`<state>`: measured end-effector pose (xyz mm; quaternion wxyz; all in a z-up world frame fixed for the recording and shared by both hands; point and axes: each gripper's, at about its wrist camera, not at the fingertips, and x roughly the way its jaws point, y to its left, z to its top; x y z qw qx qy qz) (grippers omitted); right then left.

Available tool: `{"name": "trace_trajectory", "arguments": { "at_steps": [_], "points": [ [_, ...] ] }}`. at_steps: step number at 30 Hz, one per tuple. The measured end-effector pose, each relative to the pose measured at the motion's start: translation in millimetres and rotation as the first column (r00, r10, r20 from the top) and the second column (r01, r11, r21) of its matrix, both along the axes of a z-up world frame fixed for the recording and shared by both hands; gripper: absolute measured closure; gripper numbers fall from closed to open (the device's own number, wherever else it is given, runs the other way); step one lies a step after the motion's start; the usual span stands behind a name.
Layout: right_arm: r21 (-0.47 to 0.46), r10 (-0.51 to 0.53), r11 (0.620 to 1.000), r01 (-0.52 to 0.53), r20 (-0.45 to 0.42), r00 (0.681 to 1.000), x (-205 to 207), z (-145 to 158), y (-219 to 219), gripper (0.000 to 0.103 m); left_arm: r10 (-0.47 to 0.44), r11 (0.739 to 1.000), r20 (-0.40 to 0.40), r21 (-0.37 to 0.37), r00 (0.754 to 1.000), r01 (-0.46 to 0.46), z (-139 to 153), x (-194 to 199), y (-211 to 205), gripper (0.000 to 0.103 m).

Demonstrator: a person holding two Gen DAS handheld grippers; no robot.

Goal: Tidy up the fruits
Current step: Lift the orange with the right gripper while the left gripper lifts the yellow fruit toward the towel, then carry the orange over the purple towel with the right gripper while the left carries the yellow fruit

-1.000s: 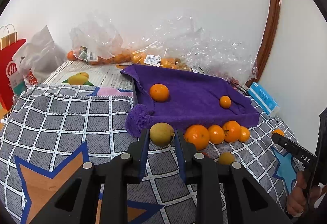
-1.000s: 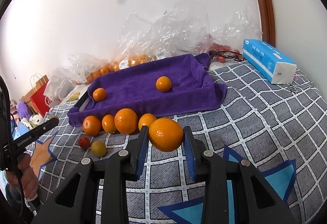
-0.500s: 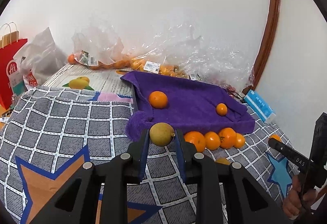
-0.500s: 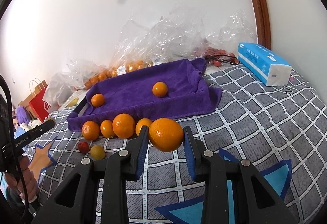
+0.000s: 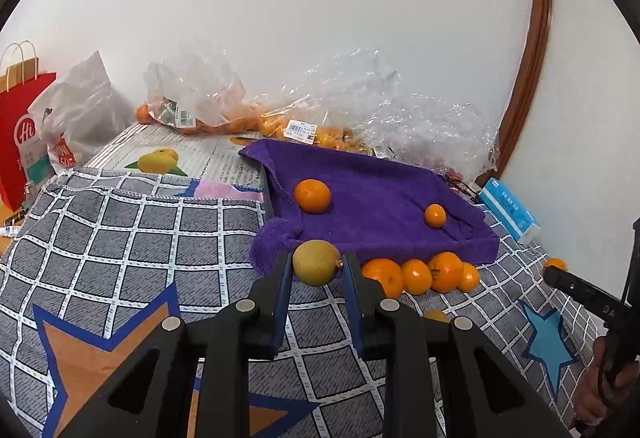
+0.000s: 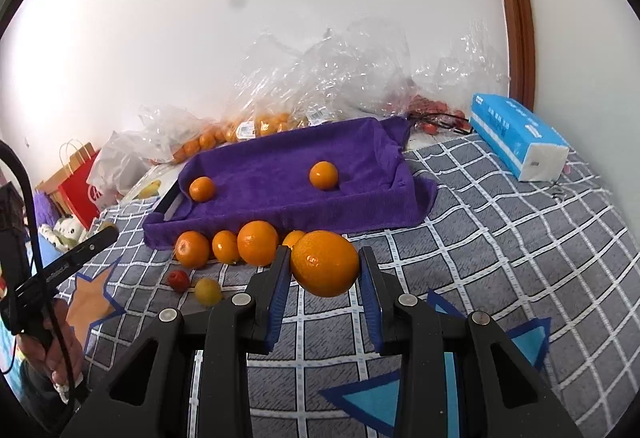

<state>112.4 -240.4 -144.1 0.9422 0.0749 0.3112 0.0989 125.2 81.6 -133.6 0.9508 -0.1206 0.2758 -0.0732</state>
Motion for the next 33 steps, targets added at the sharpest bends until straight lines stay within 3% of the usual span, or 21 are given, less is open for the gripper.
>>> {"name": "trace_trajectory", "arguments": {
  "at_steps": [3,6,13,19,23,28,33],
  "points": [
    [-0.009,0.012,1.0,-0.012,0.016,1.0,1,8,3,0.069,-0.006,0.998,-0.04,-0.062,0.999,0.004,5,3,8,0.079],
    [-0.005,0.021,1.0,-0.021,0.034,0.999,6,13,6,0.069,-0.031,0.993,-0.029,-0.113,0.999,0.027,16,3,15,0.079],
    [-0.022,0.052,0.999,-0.05,0.078,0.996,33,27,19,0.069,-0.046,0.993,-0.007,-0.106,0.999,0.045,58,28,11,0.079],
    [0.001,0.051,0.999,-0.052,0.144,0.988,62,42,20,0.069,-0.078,0.992,0.002,-0.095,0.997,0.078,70,68,-6,0.079],
    [0.009,0.03,0.999,-0.031,0.161,0.986,87,48,18,0.069,-0.074,0.993,0.006,-0.089,0.997,0.074,67,92,-13,0.079],
    [0.055,-0.001,0.998,-0.007,0.142,0.99,111,30,11,0.069,-0.1,0.981,-0.008,-0.167,0.995,0.098,40,105,-6,0.079],
    [0.097,-0.007,0.995,-0.002,0.09,0.996,125,0,6,0.069,-0.066,0.99,-0.034,-0.126,0.997,0.061,25,111,-5,0.079]
  ]
}}
